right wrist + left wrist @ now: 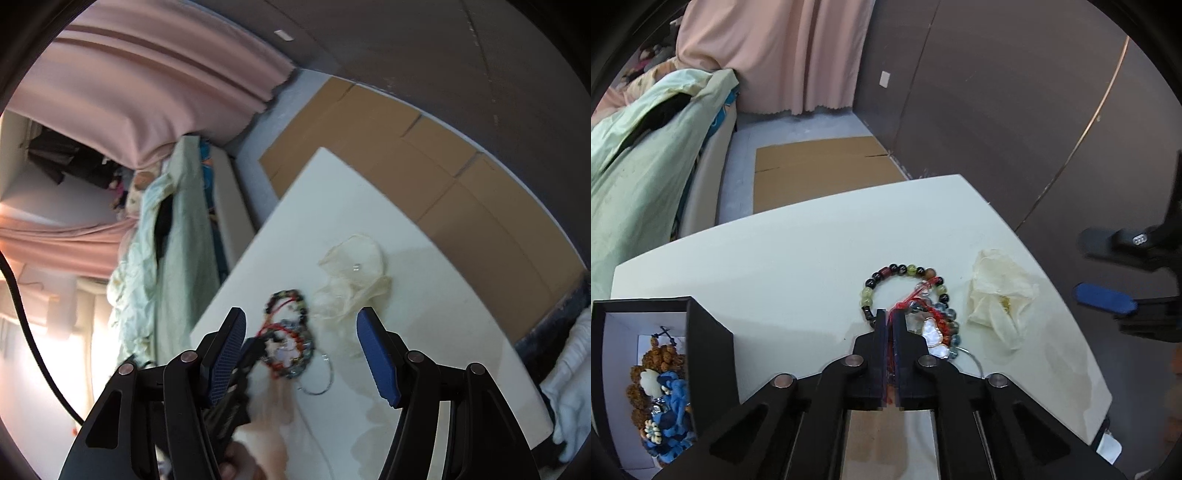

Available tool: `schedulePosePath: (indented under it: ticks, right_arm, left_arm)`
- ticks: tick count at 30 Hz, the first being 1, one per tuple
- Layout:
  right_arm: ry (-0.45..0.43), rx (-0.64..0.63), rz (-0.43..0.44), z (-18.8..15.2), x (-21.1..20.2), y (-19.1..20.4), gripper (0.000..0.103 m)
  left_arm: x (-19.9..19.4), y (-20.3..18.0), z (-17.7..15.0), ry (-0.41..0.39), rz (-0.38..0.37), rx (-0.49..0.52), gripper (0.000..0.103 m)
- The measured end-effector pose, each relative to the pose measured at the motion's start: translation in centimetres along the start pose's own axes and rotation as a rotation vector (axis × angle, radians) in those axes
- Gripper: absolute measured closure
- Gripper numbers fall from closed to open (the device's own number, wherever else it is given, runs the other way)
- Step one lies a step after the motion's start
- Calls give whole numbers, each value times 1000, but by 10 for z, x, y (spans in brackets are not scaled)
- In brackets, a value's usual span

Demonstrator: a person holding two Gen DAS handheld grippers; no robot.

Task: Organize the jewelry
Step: 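Grasp the red cord with the left gripper while the right gripper grasps the white lace, then carry the red cord and white lace into the black box and release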

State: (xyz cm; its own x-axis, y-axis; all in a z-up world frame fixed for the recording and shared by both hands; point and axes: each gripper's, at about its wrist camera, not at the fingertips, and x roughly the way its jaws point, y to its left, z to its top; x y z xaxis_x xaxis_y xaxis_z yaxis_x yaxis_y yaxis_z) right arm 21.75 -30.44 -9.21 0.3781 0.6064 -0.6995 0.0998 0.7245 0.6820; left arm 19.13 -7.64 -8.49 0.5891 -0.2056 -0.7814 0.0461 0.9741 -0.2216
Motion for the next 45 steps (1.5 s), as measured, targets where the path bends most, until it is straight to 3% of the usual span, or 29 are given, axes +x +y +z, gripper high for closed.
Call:
schedulePosePath:
  ticks: [17, 18, 20, 21, 22, 31, 45]
  right_arm:
    - [46, -20, -135, 3, 37, -4, 45]
    - [48, -19, -143, 2, 39, -5, 47]
    - [58, -16, -154, 3, 44, -8, 69]
    - [63, -12, -145, 2, 46, -9, 78]
    - [62, 0, -128, 0, 46, -11, 99]
    - [-33, -9, 20, -13, 12, 5, 99]
    - [-110, -162, 254, -47, -8, 67, 99]
  left_arm:
    - [-63, 3, 12, -131, -106, -43, 102]
    - [-66, 4, 11, -138, -107, -48, 102]
    - [-73, 7, 10, -150, -106, -57, 102]
    - [-77, 9, 9, -157, -105, -65, 102]
    - [-80, 11, 8, -162, -104, -70, 102]
    - [-117, 42, -1, -232, -71, -137, 102]
    - [-150, 89, -10, -287, -12, -215, 102]
